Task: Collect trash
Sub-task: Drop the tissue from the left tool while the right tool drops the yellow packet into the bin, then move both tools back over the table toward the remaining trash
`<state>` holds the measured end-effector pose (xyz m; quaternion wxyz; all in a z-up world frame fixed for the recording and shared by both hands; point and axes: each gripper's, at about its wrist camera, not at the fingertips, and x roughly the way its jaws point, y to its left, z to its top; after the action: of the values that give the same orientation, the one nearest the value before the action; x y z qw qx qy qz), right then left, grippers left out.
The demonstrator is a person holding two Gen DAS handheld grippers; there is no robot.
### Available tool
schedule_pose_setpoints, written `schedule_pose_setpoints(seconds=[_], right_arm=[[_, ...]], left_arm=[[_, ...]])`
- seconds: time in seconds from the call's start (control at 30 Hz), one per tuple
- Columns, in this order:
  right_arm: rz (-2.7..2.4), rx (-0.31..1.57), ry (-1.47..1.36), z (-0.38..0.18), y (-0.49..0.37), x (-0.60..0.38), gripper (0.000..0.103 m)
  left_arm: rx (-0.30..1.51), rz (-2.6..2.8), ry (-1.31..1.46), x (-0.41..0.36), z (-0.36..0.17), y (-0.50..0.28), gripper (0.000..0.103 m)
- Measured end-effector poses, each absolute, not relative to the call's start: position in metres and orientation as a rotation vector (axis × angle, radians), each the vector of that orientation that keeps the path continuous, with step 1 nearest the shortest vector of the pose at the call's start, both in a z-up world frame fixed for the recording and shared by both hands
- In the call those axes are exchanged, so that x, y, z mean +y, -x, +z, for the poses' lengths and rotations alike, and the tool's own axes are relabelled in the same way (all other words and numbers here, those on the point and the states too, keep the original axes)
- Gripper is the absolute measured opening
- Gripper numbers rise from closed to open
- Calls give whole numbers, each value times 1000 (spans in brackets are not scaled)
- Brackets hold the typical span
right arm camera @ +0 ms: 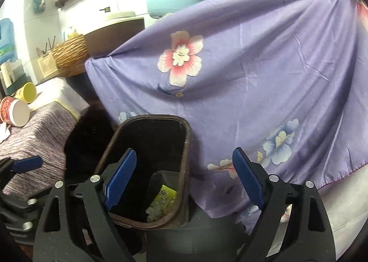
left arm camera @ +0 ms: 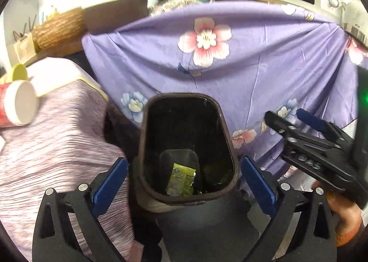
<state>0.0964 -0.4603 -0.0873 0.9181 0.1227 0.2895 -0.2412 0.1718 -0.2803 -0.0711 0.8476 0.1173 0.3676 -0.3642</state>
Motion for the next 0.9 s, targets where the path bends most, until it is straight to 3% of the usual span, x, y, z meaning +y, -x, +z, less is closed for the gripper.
schedule_pose_setpoints(seconds=[0.47, 0.9], right_arm=[[-291, 585, -204, -63, -128, -389, 88], [-60, 593, -106, -45, -159, -295, 90]], left_arm=[[638, -687, -153, -185, 0, -146, 98], [628, -430, -102, -76, 8, -154, 98]])
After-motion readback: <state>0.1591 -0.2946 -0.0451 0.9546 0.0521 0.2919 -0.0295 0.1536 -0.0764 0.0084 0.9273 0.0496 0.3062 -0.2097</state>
